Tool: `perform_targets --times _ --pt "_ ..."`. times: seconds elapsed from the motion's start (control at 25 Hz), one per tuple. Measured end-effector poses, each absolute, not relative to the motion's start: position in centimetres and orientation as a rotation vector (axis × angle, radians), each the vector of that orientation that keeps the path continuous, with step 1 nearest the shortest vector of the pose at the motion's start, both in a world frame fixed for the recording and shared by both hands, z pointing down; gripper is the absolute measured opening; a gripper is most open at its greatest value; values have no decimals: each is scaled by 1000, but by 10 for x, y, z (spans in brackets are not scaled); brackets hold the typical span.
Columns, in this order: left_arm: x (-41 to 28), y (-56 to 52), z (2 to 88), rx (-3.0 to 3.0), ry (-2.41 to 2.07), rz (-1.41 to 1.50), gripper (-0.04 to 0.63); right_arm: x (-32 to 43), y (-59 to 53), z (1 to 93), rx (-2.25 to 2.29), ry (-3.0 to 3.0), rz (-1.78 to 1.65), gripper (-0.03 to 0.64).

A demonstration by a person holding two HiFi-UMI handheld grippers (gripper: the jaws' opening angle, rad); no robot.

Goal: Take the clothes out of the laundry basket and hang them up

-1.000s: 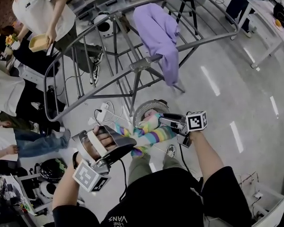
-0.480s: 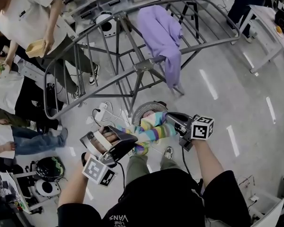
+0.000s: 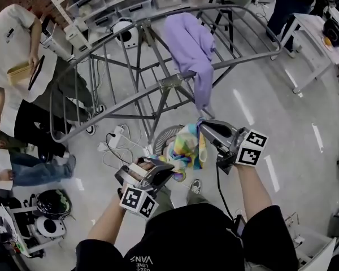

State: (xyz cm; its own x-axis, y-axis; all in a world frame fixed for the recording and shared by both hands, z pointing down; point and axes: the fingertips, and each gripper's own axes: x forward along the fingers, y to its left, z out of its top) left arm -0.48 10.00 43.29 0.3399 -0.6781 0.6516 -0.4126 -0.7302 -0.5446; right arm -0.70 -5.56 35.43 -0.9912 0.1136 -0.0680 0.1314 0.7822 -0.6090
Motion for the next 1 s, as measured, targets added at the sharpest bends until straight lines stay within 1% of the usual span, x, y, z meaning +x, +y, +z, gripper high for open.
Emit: perform_targets --times 0.16,0.44,0.52,0.64,0.76,0.88,1.0 --pt "-4 92 443 -2320 1105 -1318 38 -3 -56 324 211 2914 -969 14" --pt "-30 73 458 -2300 1375 -1370 43 5 -48 290 207 2809 -1061 12" --pt "-36 70 466 -2317 1453 -1400 62 5 -48 285 187 2756 -1124 12" --pt "-44 68 473 -2327 1588 -1406 132 5 -52 277 138 2682 -1192 12" --pt "-47 66 468 -2325 1714 -1334 186 4 -56 271 86 2664 -1216 12" --pt "-41 67 466 -2336 1755 -1287 195 2 -56 270 62 2666 -1224 12" --pt "-20 68 464 -2361 1733 -1224 193 1 -56 271 23 2647 -1247 12"
